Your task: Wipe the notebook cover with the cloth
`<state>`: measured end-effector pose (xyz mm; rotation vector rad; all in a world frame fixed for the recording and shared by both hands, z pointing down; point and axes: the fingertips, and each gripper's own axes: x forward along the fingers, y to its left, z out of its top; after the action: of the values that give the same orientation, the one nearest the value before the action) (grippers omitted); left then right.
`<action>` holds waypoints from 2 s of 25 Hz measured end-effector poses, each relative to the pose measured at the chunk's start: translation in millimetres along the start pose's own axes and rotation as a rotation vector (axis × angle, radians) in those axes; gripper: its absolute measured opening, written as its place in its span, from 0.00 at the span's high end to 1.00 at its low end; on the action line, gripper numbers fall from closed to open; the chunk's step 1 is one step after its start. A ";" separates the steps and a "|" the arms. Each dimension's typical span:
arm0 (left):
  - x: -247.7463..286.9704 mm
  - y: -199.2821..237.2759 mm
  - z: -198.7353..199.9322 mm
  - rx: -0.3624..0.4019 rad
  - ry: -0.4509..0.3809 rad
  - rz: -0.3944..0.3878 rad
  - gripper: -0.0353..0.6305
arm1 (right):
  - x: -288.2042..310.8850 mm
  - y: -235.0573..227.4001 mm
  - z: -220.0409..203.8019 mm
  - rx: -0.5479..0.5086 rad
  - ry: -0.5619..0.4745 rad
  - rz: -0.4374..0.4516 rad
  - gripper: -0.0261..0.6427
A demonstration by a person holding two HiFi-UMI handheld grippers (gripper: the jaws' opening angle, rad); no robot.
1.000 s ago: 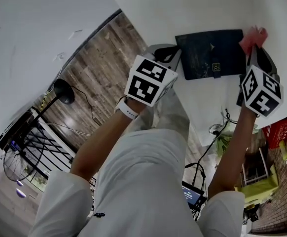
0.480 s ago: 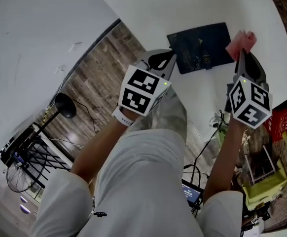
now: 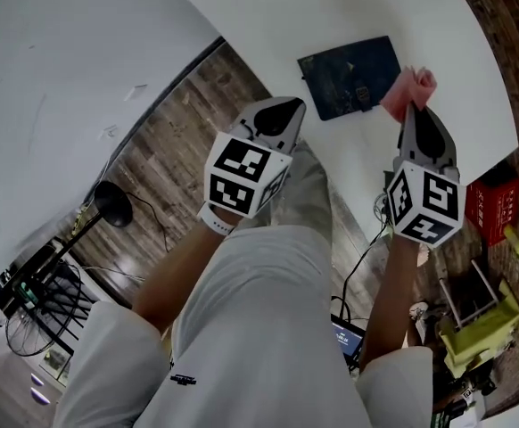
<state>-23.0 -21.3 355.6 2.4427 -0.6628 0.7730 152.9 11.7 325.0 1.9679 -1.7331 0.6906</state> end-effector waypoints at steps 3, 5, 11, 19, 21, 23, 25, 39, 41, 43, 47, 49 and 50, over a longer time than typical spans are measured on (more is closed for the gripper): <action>-21.6 -1.9 4.4 -0.015 -0.032 0.001 0.92 | -20.8 10.1 5.7 -0.008 -0.024 0.007 0.92; -35.8 -2.1 7.1 -0.022 -0.052 0.006 0.92 | -33.4 17.5 10.2 -0.025 -0.038 0.015 0.92; -68.4 -5.3 26.3 -0.005 -0.127 0.008 0.92 | -69.5 35.8 33.9 -0.080 -0.100 0.038 0.92; -114.0 -13.0 61.2 0.012 -0.246 0.010 0.92 | -120.7 48.9 67.8 -0.109 -0.213 0.046 0.92; -127.8 -14.9 71.2 0.015 -0.284 0.017 0.92 | -134.0 51.3 72.3 -0.128 -0.239 0.055 0.92; -140.0 -18.3 78.6 0.019 -0.313 0.018 0.92 | -147.2 53.0 74.4 -0.143 -0.255 0.061 0.92; -149.6 -19.8 86.3 0.036 -0.333 0.018 0.92 | -156.4 55.0 78.0 -0.147 -0.269 0.066 0.92; -186.4 -16.7 103.9 0.036 -0.421 0.029 0.92 | -177.9 95.4 84.1 -0.247 -0.300 0.138 0.92; -186.5 -19.2 101.6 0.037 -0.416 0.022 0.92 | -179.2 98.0 85.6 -0.223 -0.315 0.144 0.92; -185.8 -21.5 99.4 0.023 -0.412 0.008 0.92 | -180.3 98.6 86.2 -0.211 -0.324 0.145 0.92; -184.7 -26.5 96.4 -0.024 -0.417 -0.028 0.92 | -179.1 96.5 80.6 -0.185 -0.309 0.137 0.92; -184.8 -30.3 93.5 -0.020 -0.412 -0.031 0.92 | -180.3 97.2 78.5 -0.175 -0.310 0.139 0.92; -185.5 -31.9 92.0 -0.020 -0.408 -0.031 0.92 | -181.9 98.0 78.5 -0.167 -0.311 0.138 0.92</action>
<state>-102.9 4.8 163.8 2.6076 -0.7714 0.2502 44.9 92.6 149.9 1.9319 -2.0504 0.2790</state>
